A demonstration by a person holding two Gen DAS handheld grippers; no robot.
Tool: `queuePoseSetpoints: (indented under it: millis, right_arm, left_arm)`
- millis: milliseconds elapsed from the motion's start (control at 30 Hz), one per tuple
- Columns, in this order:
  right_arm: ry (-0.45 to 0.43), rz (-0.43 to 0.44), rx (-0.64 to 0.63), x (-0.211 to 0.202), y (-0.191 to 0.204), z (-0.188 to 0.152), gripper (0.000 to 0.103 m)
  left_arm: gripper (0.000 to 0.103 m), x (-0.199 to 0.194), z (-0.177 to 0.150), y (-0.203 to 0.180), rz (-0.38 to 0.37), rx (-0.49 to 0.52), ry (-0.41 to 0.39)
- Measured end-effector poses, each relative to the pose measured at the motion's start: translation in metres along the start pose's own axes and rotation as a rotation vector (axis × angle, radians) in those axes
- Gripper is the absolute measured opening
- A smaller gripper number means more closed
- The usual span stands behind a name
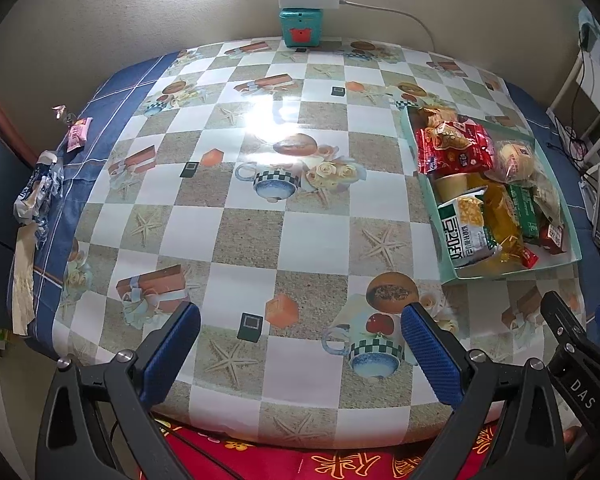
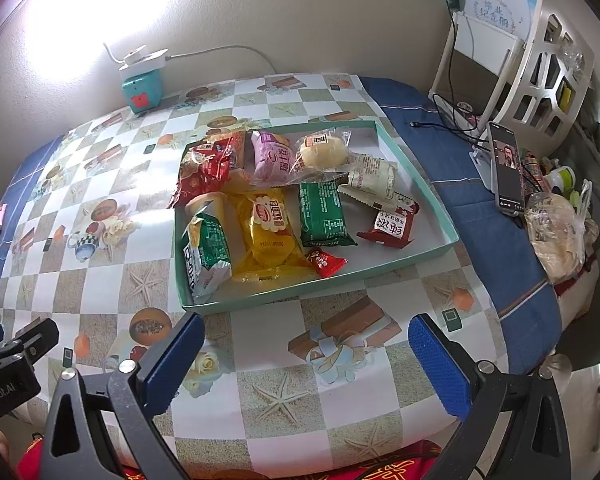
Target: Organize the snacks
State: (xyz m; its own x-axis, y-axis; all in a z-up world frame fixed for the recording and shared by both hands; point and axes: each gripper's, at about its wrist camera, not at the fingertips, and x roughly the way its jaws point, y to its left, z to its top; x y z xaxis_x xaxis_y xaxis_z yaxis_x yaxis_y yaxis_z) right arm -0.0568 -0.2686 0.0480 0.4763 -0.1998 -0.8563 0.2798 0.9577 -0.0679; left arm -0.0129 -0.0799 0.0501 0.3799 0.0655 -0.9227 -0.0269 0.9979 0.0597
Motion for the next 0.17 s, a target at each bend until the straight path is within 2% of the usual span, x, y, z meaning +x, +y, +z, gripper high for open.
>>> queuePoseSetpoints:
  millis: [167]
  right_arm:
    - [0.002,0.0,-0.001,0.0011,0.0005,-0.0006,0.103]
  left_arm:
    - [0.1,-0.0017,-0.0001,-0.0011,-0.011,0.013,-0.006]
